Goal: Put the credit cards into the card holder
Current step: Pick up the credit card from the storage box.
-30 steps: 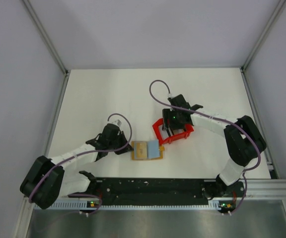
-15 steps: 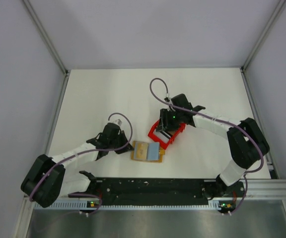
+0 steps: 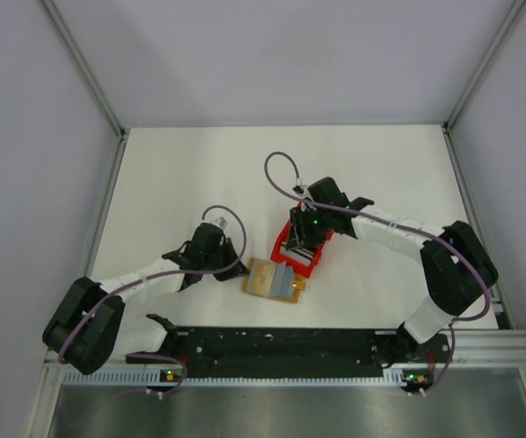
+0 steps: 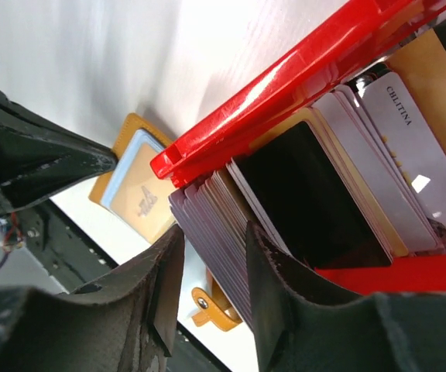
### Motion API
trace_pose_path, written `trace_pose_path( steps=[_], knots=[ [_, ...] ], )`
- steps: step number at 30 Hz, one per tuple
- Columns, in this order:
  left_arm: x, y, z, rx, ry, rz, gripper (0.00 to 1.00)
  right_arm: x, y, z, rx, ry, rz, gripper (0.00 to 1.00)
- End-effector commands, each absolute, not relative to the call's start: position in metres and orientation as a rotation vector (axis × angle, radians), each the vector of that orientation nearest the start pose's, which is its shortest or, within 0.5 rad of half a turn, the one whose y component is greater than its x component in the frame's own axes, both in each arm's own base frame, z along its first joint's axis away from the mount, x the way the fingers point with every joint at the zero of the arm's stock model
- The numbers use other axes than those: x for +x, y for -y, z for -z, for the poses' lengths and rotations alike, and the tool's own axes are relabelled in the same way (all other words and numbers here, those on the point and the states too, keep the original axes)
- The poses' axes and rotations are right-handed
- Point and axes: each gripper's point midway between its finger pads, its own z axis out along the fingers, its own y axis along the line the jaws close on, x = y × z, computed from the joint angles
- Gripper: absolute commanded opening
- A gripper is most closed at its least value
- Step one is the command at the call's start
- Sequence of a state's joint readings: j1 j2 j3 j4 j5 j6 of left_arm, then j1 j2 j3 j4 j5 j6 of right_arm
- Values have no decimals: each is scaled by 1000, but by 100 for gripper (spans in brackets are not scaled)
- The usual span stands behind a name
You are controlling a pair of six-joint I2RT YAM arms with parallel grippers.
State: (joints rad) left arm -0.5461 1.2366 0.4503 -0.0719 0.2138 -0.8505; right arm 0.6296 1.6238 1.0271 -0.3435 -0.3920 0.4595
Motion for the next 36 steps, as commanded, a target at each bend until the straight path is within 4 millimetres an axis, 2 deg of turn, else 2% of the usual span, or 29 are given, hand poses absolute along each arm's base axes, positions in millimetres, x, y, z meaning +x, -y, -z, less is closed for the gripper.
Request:
trace_pose_path(
  steps=[1,8,12,13,16,18,21,25,28,31,36],
  knots=[
    [229,219,-57,-283,-2492,905,0,241,-276,-80,-493,-2639,-740,34],
    [228,218,-56,-282,-2495,903,0,238,-274,-73,-599,-2635,-687,33],
    [228,218,-58,-284,-2490,904,0,230,-273,-62,-663,-2669,-626,32],
    [228,219,-58,-282,-2490,905,0,229,-272,-59,-669,-2673,-590,26],
    [229,219,-59,-285,-2486,905,0,226,-274,-57,-670,-2651,-479,19],
    [229,219,-59,-281,-2488,902,0,232,-270,-60,-602,-2616,-367,8],
    [229,218,-60,-282,-2485,900,0,239,-269,-68,-536,-2540,-264,6],
    [229,217,-62,-286,-2478,900,0,238,-282,-83,-529,-2473,-322,6],
    [229,216,-63,-289,-2476,895,0,227,-294,-90,-566,-2463,-404,10],
    [230,217,-63,-291,-2474,895,0,210,-299,-77,-611,-2516,-454,15],
    [230,218,-63,-285,-2473,902,0,198,-290,-50,-614,-2576,-344,22]
  ],
)
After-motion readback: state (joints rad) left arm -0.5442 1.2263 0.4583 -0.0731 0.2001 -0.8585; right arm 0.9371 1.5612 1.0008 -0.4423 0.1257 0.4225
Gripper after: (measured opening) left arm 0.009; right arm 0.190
